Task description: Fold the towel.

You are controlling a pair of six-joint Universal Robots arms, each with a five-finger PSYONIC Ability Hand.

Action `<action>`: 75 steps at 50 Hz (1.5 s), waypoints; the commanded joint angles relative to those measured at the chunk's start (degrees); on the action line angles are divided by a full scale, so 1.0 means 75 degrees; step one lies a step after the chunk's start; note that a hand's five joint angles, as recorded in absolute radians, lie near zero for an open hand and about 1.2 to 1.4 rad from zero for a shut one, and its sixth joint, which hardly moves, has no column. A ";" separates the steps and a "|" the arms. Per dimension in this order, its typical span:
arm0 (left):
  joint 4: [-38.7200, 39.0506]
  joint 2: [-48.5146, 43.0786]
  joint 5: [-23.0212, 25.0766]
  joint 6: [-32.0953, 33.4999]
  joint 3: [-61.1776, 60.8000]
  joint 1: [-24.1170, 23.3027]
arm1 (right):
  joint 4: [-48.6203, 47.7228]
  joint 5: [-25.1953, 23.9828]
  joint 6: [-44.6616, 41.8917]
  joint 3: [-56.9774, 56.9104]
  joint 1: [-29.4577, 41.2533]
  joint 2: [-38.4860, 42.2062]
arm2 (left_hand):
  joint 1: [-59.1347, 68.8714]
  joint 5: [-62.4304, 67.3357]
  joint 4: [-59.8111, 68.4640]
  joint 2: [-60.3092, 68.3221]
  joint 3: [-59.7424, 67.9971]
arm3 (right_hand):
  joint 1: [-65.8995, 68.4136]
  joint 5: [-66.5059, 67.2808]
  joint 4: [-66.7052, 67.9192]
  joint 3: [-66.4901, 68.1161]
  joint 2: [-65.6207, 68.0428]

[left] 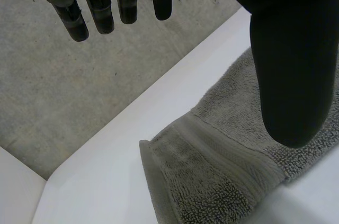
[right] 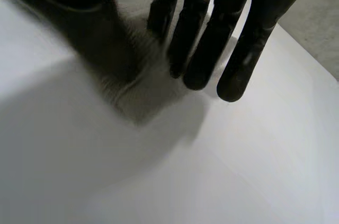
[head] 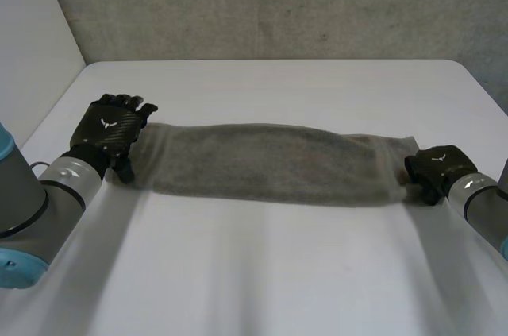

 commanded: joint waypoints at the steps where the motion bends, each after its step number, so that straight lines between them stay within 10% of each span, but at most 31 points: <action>1: 0.0068 0.0014 0.0000 -0.0255 -0.0048 0.0015 | -0.0397 0.0716 -0.0144 -0.0082 -0.0557 -0.0457 | 0.0039 -0.0201 0.0069 0.0044 0.0062 | 0.1189 0.1190 0.1197 0.1204 0.1146; 12: 0.0068 0.0425 -0.0012 -0.0395 -0.0059 0.0109 | -0.0749 0.1597 -0.2945 -0.1113 -0.0875 -0.1010 | 0.0039 -0.0201 0.0069 0.0044 0.0062 | 0.1189 0.1190 0.1197 0.1204 0.1146; 25: 0.0068 0.0530 -0.0012 -0.0618 -0.0048 0.0038 | -0.0983 0.1399 -0.2640 -0.3643 0.4347 0.0089 | 0.0039 -0.0201 0.0069 0.0044 0.0062 | 0.1189 0.1190 0.1197 0.1204 0.1146; 33: 0.0080 0.0425 -0.0012 -0.0630 -0.0059 -0.0032 | -0.0726 0.1398 -0.3154 -0.3668 0.5757 0.1753 | 0.0039 -0.0201 0.0069 0.0044 0.0062 | 0.1189 0.1190 0.1197 0.1204 0.1146; 39: 0.0209 0.0096 -0.0024 -0.0618 0.0081 -0.0360 | -0.0691 0.1410 -0.3344 -0.3516 0.5805 0.2225 | 0.0039 -0.0201 0.0069 0.0044 0.0062 | 0.1189 0.1190 0.1197 0.1204 0.1146; 43: 0.0419 -0.0125 -0.0047 -0.0629 0.0315 -0.0559 | -0.0737 0.1422 -0.2924 -0.3282 0.5759 0.1922 | 0.0039 -0.0201 0.0069 0.0044 0.0062 | -0.7980 -0.7979 -0.7972 -0.7965 -0.8023; 60: 0.0419 -0.0302 -0.0129 -0.1883 0.1370 -0.1614 | -0.0597 0.1281 0.0957 -0.0964 0.4167 -0.1501 | 0.0135 -0.0106 0.0165 0.0140 0.0158 | -0.8144 -0.8143 -0.8136 -0.8129 -0.8187; 75: 0.0373 -0.1415 -0.0515 -0.2036 0.1792 -0.2411 | -0.0679 0.0673 0.0992 0.0797 0.2478 -0.0813 | 0.0225 -0.0016 0.0254 0.0229 0.0248 | -0.6503 -0.6501 -0.6494 -0.6488 -0.6546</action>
